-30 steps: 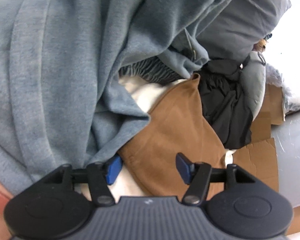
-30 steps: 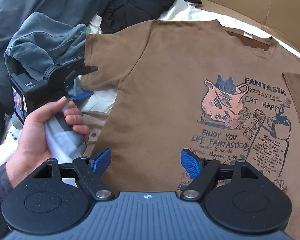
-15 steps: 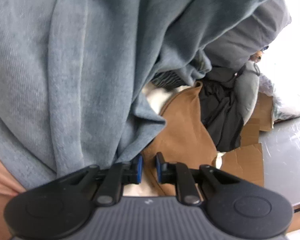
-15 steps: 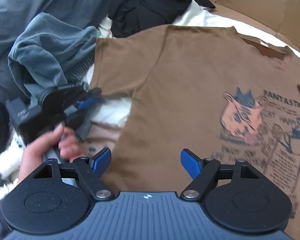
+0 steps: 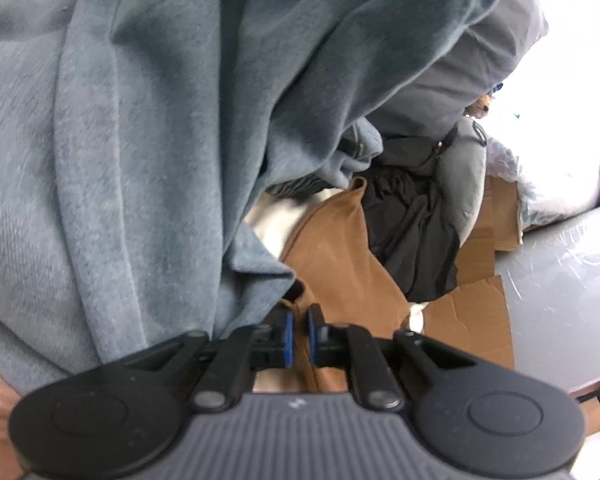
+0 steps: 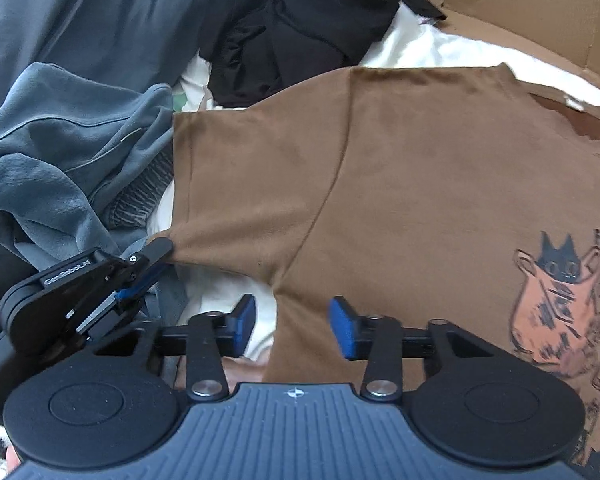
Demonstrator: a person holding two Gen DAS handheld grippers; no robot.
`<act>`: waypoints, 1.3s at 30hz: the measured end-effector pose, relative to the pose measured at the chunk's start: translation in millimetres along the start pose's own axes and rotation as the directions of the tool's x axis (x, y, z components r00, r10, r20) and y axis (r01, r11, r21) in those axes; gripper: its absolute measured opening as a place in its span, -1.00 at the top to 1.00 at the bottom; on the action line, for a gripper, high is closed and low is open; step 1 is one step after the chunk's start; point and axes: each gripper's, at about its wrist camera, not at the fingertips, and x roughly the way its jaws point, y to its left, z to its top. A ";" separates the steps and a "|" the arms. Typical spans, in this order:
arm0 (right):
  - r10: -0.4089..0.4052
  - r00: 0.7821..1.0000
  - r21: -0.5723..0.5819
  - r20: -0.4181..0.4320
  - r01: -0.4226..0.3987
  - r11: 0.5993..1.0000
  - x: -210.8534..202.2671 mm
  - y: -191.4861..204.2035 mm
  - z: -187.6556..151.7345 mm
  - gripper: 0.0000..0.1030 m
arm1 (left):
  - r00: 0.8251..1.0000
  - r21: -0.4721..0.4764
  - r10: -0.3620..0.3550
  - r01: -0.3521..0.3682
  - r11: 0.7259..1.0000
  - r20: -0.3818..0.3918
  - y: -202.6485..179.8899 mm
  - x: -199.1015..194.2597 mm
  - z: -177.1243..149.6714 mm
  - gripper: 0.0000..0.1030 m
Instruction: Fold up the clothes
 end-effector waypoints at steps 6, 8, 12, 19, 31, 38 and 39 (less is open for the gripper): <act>0.009 1.000 0.023 -0.023 -0.009 1.000 22.9 3.9 4.7 0.63 | 1.000 0.029 -0.002 0.002 1.000 -0.004 -6.5 2.6 3.3 0.88; 0.013 0.999 0.045 -0.035 -0.011 0.999 30.7 1.8 4.7 0.75 | 1.000 0.048 -0.020 0.021 0.999 -0.006 -8.7 2.9 4.9 0.88; 0.024 0.998 0.104 -0.053 -0.019 0.994 42.2 -5.4 2.9 0.90 | 0.999 0.070 -0.048 0.049 0.996 -0.012 -14.5 2.9 5.6 0.89; 0.059 0.996 0.217 -0.069 -0.043 0.975 55.3 -18.2 1.8 0.92 | 0.994 0.080 -0.104 0.106 0.991 -0.033 -23.2 -2.6 1.1 0.90; 0.107 0.992 0.283 -0.065 -0.084 0.956 70.4 -35.6 -0.9 0.89 | 0.979 0.125 -0.177 0.189 0.974 -0.104 -40.4 -1.9 -16.3 0.91; 0.169 0.985 0.328 -0.029 -0.150 0.933 71.9 -48.0 -7.3 0.91 | 0.958 0.179 -0.217 0.251 0.951 -0.190 -53.9 2.5 -32.7 0.91; 0.170 0.985 0.329 -0.024 -0.153 0.932 71.3 -48.1 -8.5 0.91 | 0.955 0.183 -0.221 0.258 0.949 -0.200 -54.6 3.3 -35.0 0.91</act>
